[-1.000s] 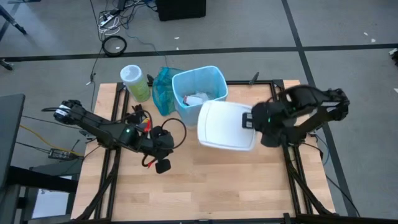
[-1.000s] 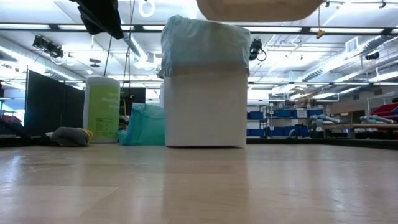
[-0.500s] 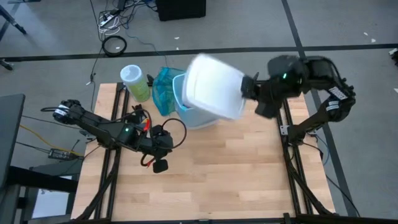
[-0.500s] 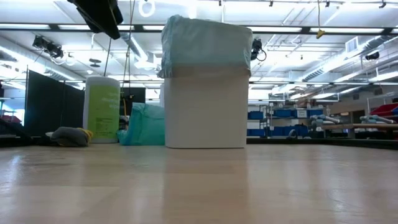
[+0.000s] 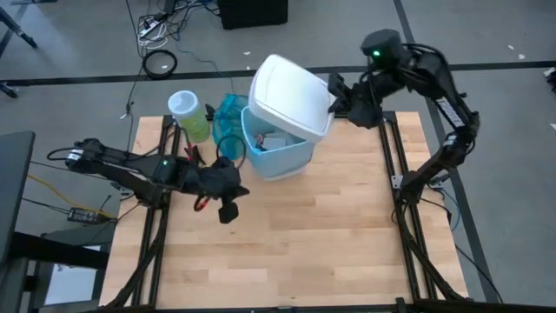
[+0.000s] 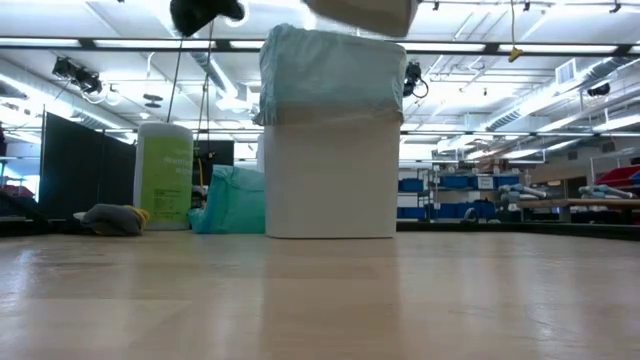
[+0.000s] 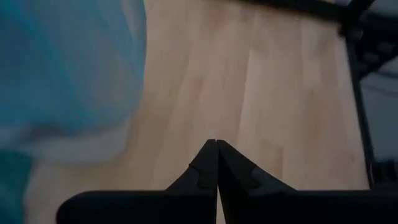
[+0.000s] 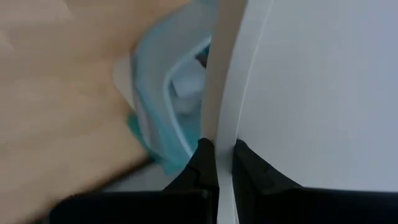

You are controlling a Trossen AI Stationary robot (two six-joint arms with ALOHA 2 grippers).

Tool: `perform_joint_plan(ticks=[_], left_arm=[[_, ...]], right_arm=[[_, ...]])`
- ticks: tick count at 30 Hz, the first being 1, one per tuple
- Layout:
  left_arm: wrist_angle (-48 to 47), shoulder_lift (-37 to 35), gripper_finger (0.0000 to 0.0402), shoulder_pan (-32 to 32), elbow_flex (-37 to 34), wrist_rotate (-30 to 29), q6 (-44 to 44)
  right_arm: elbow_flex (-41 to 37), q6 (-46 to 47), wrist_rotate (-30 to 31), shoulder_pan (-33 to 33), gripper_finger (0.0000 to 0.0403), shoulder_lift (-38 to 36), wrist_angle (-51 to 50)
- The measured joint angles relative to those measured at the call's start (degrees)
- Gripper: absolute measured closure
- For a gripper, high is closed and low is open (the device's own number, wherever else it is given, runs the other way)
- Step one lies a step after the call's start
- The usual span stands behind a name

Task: Place trash/remove bag and relplace
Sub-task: Put the white trash lid on the white trash bin

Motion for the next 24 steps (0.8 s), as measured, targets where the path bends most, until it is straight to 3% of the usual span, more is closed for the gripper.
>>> perform_joint_plan(ticks=[8, 18, 24], left_arm=[[2.69, -2.15, 0.0394, 4.46, 0.02, 2.05, 2.05], [-0.03, -4.04, 0.0394, 5.64, 0.04, 2.56, 2.10], [-6.91, -5.29, 0.0394, 8.03, 0.11, 1.11, 3.83]], right_arm=[[0.03, -11.74, -2.95, -3.39, 0.0386, 4.29, 0.22], [-0.05, -25.52, 9.27, -4.76, 0.0386, 5.48, -0.46], [-0.02, -26.73, 10.38, -4.98, 0.0386, 4.18, 0.28]])
